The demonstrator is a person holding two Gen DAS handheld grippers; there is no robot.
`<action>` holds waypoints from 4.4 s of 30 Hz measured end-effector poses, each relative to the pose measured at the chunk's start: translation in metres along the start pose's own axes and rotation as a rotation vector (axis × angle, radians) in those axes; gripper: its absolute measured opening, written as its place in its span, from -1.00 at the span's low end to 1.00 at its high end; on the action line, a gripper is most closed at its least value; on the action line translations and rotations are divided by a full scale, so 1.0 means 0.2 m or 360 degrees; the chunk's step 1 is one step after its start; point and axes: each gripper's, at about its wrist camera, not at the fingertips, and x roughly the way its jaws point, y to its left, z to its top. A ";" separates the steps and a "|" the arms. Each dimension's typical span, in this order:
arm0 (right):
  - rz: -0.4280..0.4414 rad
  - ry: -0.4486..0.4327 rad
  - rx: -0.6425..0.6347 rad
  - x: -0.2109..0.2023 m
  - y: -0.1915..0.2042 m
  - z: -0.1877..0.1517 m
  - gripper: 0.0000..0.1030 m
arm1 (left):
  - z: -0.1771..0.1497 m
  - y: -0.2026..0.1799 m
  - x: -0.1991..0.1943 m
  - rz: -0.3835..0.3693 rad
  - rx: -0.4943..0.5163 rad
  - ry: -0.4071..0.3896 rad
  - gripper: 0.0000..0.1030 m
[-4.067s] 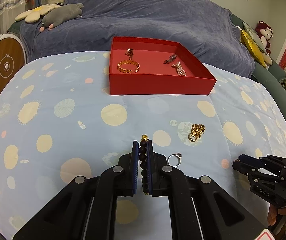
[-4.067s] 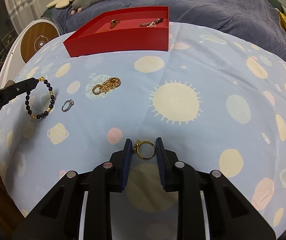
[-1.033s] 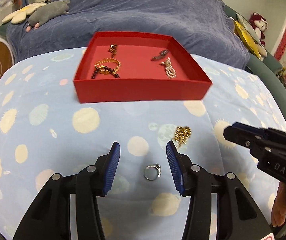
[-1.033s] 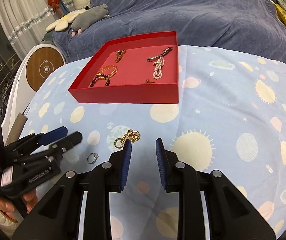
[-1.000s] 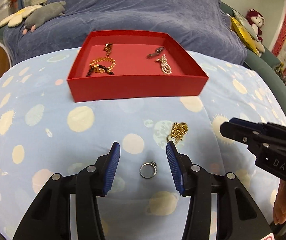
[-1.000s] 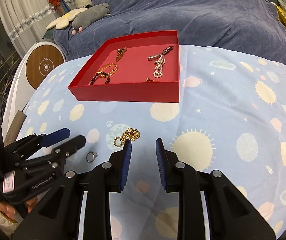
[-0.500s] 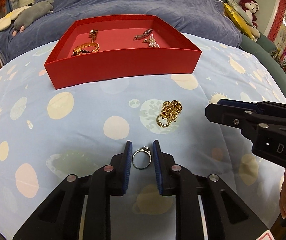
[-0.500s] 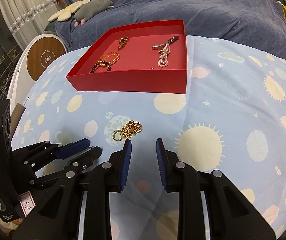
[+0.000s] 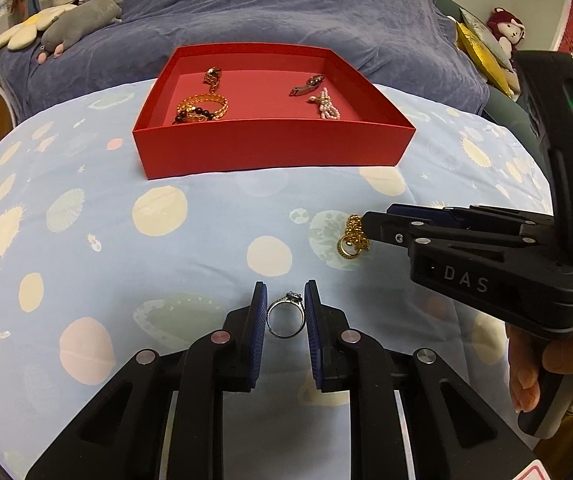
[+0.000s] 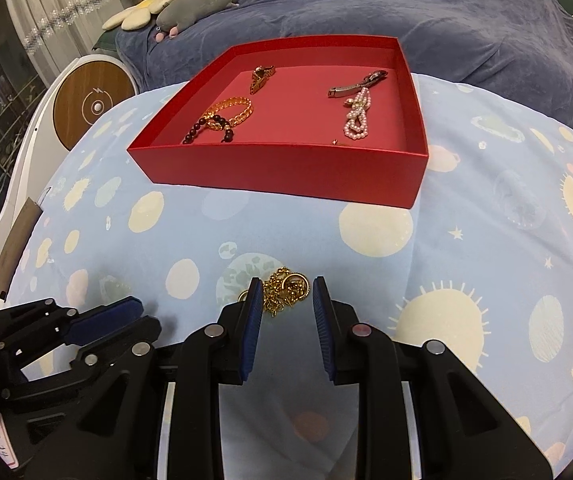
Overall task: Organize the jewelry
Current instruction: 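Move the left tool onto the silver ring while the right tool approaches the gold chain, then grasp the silver ring with the left tool while the right tool grasps a small gold hoop earring, then lower silver ring and gold hoop into the red box and open both tools, then grasp the gold chain with the right tool and lift it off the sheet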
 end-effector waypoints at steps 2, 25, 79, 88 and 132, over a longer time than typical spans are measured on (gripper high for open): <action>-0.0029 0.0006 -0.0018 0.04 0.01 0.00 -0.51 | 0.00 0.02 0.00 -0.0004 -0.0015 0.0004 -0.69; 0.0031 -0.0278 0.0033 -0.34 -0.07 0.07 -0.66 | 0.08 0.10 -0.09 -0.0006 -0.0095 -0.0089 -0.69; -0.0030 -0.0329 0.0020 -0.13 -0.16 0.50 -0.58 | 0.78 0.23 0.17 0.0191 -0.0175 -0.0274 -0.11; -0.0014 -0.0367 0.0040 -0.46 -0.10 0.18 -0.36 | 0.54 0.20 -0.20 0.0194 -0.0171 -0.0335 0.10; -0.0002 -0.0131 -0.0025 -0.11 0.01 -0.02 -0.89 | 0.07 0.05 -0.01 0.0101 -0.0041 -0.0048 0.16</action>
